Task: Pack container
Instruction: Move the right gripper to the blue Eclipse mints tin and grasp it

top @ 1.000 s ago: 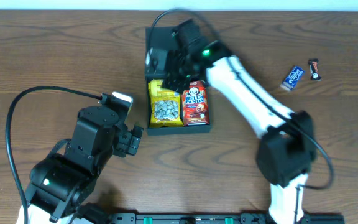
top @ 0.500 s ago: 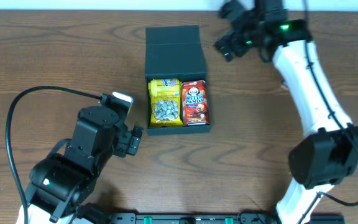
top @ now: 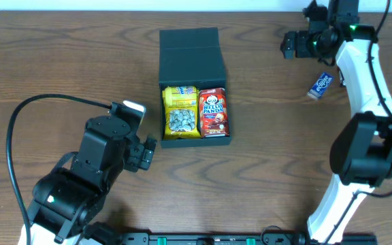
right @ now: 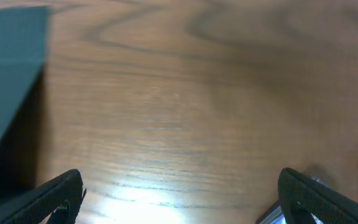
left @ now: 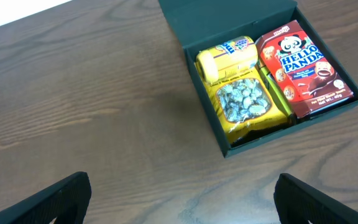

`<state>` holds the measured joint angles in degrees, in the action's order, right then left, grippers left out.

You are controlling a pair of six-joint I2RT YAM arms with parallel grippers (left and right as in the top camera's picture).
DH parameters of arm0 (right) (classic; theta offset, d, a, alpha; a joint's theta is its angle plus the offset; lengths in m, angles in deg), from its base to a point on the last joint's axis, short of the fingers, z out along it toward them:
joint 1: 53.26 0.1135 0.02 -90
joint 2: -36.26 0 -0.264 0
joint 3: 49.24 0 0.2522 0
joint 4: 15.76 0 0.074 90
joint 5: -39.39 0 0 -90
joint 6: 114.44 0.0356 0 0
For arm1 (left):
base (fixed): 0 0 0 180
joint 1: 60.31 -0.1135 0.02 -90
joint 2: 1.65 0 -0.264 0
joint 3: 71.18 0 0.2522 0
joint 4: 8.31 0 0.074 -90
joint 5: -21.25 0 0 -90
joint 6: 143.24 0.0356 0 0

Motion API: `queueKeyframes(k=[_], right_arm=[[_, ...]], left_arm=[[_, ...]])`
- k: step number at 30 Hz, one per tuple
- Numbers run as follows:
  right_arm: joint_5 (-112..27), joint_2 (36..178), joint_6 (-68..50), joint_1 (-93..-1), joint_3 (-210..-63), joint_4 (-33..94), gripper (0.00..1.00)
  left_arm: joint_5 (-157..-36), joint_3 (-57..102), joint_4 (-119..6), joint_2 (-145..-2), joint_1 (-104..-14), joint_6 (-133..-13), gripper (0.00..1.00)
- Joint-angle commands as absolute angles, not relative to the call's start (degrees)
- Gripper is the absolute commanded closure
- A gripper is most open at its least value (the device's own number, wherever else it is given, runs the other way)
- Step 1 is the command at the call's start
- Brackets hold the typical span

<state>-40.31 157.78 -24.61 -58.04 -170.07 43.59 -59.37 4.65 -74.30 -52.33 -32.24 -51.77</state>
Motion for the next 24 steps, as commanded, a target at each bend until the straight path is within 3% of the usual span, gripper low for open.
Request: queueKeyframes(k=[1, 9, 24], right_arm=[[-48.11, 160.42, -11.45, -58.89, -169.39, 43.61, 0.01], [-61.01, 163.06, 6.08, -58.82, -169.35, 45.16, 0.03], [-64.90, 166.36, 14.08, -59.11, -169.28, 52.68, 0.09]], left_arm=[[-59.37, 5.06, -74.35, -52.20, -32.21, -52.16, 0.05], [-59.37, 5.06, -74.35, -52.20, -32.21, -52.14, 0.05], [-59.37, 5.06, -74.35, -52.20, -32.21, -52.14, 0.05]])
